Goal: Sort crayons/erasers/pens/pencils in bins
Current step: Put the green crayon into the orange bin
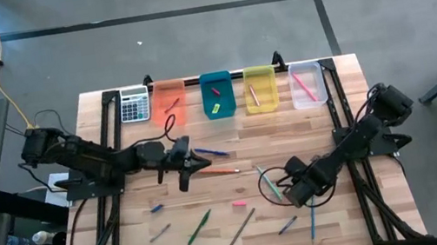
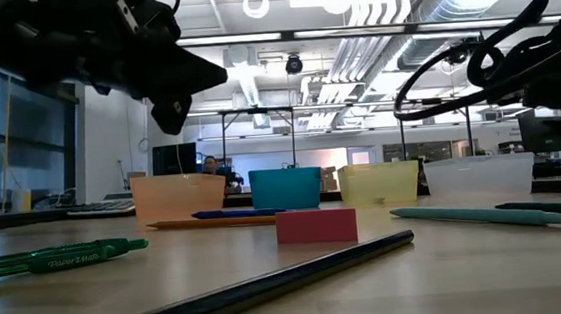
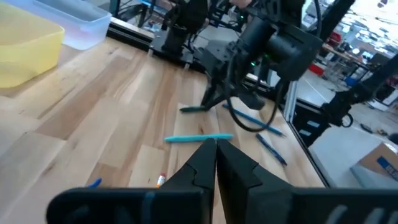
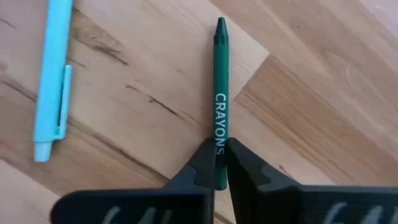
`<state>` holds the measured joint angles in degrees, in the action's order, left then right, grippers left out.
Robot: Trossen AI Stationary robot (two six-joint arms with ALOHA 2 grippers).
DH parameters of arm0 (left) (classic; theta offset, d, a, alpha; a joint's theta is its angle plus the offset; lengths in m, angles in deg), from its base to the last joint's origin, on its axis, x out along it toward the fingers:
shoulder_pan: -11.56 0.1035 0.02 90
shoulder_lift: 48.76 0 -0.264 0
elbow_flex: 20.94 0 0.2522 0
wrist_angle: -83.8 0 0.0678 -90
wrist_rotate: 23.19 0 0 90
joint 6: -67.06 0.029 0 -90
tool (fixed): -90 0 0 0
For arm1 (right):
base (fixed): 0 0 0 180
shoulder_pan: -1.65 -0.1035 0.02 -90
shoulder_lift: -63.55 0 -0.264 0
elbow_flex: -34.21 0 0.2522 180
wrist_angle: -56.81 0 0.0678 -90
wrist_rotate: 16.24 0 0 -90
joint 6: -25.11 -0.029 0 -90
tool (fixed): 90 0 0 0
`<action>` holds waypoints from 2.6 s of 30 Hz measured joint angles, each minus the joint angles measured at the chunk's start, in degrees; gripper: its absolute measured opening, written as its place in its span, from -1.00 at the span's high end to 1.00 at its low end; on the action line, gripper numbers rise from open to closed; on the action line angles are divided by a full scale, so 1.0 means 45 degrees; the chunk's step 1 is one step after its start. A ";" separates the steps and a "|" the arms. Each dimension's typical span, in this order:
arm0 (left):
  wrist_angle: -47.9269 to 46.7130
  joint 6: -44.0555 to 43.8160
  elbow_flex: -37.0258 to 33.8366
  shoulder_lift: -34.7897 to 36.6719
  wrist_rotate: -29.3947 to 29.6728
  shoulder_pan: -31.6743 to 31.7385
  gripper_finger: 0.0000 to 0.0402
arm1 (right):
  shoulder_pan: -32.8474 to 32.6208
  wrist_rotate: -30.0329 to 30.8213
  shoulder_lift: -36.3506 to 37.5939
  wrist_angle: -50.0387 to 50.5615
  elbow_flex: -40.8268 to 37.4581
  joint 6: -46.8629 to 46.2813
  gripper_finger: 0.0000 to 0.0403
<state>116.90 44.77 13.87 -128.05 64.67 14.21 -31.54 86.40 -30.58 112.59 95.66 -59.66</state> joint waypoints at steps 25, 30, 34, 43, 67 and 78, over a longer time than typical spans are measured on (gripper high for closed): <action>0.4011 -0.0806 0.0031 -0.0403 -0.2094 0.2402 0.88 | 0.4794 0.0364 0.1890 -2.0088 -0.3753 1.3848 0.98; 0.3886 -0.0120 0.0791 -0.0403 -0.2046 0.1808 0.64 | 0.5244 -0.0851 0.1881 -2.0043 -0.2723 1.5542 0.98; 0.3631 0.0950 0.1315 -0.0403 -0.1990 0.0994 0.43 | 0.5304 -0.1216 0.1881 -1.9987 -0.2051 1.6420 0.98; 0.2752 0.2267 0.2447 -0.0403 -0.0494 -0.0059 0.21 | 0.5166 -0.2161 0.1881 -1.9701 -0.1319 1.7058 0.99; 0.3749 0.3358 0.4222 -0.1971 -0.1434 -0.0451 0.60 | 0.5008 -0.2056 0.1881 -1.9686 -0.1265 1.7578 0.99; 0.3698 0.3706 0.4217 -0.1792 -0.1478 -0.0292 0.93 | 0.5002 -0.1782 0.1890 -1.9767 -0.1251 1.7384 0.75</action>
<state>133.54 61.45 32.85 -136.11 58.02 12.90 -9.03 78.38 -22.07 23.64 90.04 18.56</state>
